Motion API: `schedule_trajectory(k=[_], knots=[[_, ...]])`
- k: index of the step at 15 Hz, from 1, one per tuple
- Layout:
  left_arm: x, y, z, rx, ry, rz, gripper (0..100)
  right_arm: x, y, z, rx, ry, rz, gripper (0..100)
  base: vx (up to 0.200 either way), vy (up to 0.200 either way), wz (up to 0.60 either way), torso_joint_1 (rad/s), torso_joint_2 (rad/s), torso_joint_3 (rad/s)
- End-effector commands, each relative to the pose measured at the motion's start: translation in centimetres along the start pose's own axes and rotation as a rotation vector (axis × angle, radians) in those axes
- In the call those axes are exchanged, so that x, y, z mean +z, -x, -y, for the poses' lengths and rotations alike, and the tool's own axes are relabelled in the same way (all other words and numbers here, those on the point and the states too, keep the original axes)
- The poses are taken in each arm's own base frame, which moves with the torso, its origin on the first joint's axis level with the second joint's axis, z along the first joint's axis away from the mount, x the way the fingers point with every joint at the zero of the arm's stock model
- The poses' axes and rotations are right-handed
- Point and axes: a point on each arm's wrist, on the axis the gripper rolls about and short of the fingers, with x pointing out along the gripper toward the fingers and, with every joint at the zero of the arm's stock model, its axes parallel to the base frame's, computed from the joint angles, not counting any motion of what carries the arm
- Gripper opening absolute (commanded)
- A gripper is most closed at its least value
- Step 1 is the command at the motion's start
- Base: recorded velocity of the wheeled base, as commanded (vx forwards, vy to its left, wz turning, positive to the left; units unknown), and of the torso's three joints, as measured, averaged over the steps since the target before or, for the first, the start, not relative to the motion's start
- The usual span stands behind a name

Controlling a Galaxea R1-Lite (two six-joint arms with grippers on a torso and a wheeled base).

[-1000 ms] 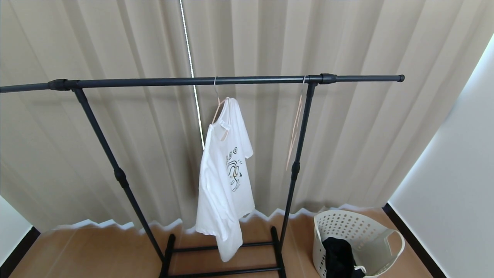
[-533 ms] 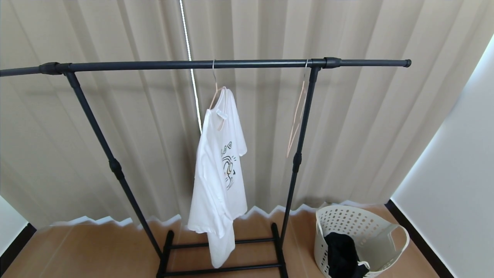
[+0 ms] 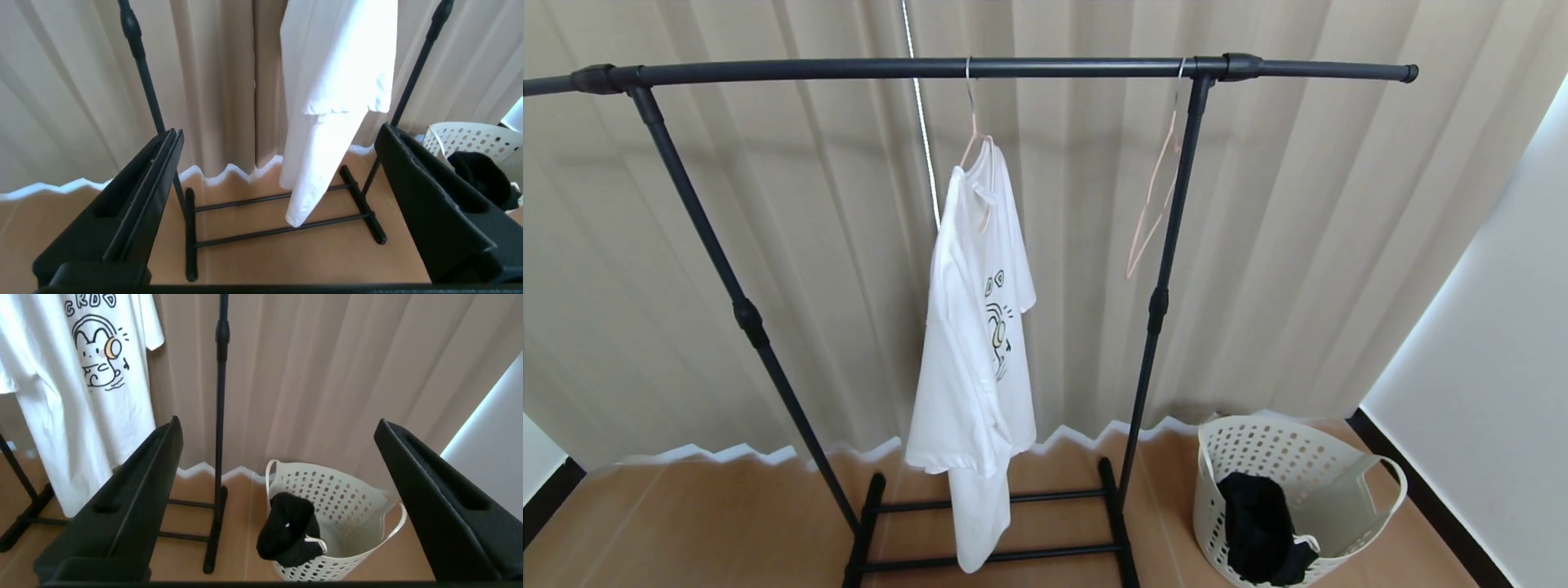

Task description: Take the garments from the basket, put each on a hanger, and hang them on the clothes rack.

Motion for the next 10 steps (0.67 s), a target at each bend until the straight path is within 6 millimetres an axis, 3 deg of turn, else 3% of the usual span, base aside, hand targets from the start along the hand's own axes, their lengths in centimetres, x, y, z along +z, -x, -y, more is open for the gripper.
schedule_trajectory(k=[1,10], knots=[[0.01,-0.01,0.00,0.000,0.000,-0.001,100,0.00,0.00,0.00,0.001,0.000,0.001,100,0.000,0.000,0.00,-0.173,0.52,0.339],[0.01,-0.01,0.00,0.000,0.000,-0.001,100,0.00,0.00,0.00,0.001,0.000,0.001,100,0.000,0.000,0.00,-0.137,0.49,0.346]])
